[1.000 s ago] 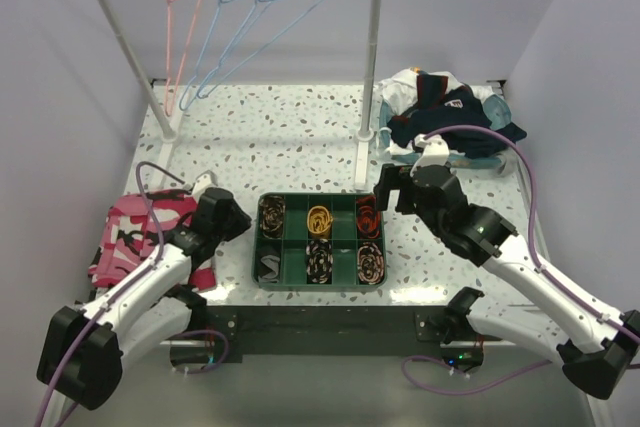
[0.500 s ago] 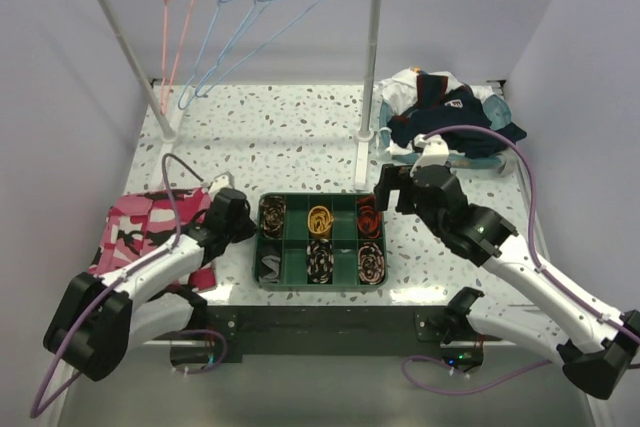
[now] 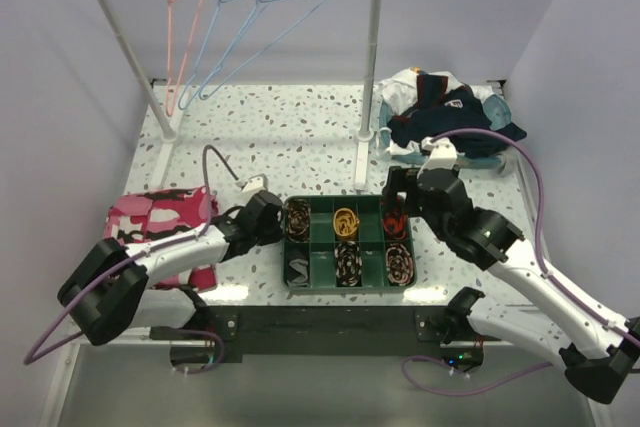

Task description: Place the tank top on the hanger

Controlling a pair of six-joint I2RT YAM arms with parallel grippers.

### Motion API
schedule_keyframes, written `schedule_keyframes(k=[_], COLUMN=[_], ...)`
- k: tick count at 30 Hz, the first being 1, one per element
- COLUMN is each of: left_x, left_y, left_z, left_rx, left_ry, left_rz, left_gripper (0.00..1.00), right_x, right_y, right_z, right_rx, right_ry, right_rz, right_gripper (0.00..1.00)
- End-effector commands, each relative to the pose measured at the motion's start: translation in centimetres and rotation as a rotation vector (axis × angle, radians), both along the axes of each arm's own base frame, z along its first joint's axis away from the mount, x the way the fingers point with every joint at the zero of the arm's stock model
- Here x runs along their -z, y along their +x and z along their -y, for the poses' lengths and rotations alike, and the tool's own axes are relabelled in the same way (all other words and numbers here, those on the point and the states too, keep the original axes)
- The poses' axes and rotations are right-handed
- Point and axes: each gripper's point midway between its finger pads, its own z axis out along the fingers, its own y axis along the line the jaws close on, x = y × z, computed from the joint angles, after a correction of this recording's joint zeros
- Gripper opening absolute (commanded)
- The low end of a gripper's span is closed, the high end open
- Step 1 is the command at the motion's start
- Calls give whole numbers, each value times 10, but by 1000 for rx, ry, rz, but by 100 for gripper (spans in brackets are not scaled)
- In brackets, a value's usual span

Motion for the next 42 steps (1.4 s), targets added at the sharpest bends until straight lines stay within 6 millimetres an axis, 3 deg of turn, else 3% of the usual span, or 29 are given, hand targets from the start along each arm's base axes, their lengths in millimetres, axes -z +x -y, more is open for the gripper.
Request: schedule_keyframes(k=[1,5,14,20,25,30,42], left_x=[-34,-39,-39,-37,-57,-56,-56], left_y=[22,19,-15,-27,-20,-30,-58], left_z=[48,73,141,166,197,222,277], left_rx=[-29,-35,147,210,241,282,431], left_ry=[-138,-200,-223,-233,-313,-334,-377], left_rz=[84,89,49,37,86,80,59], left_gripper=[0,0,0,0,0,0,0], right_x=[-3,-4,6,-2,-8,-10,-20], right_y=[-5,-9,-15,-11,14,48,77], right_z=[15,22,26,31,38,39,55], right_rx=[75,110,163,205,283,273,325], right_ry=[7,14,45,52,8,77,71], right_rz=[-3,-18,-69,-37,0,-30,-13], right_gripper=[98,99,98,99,99,99,99])
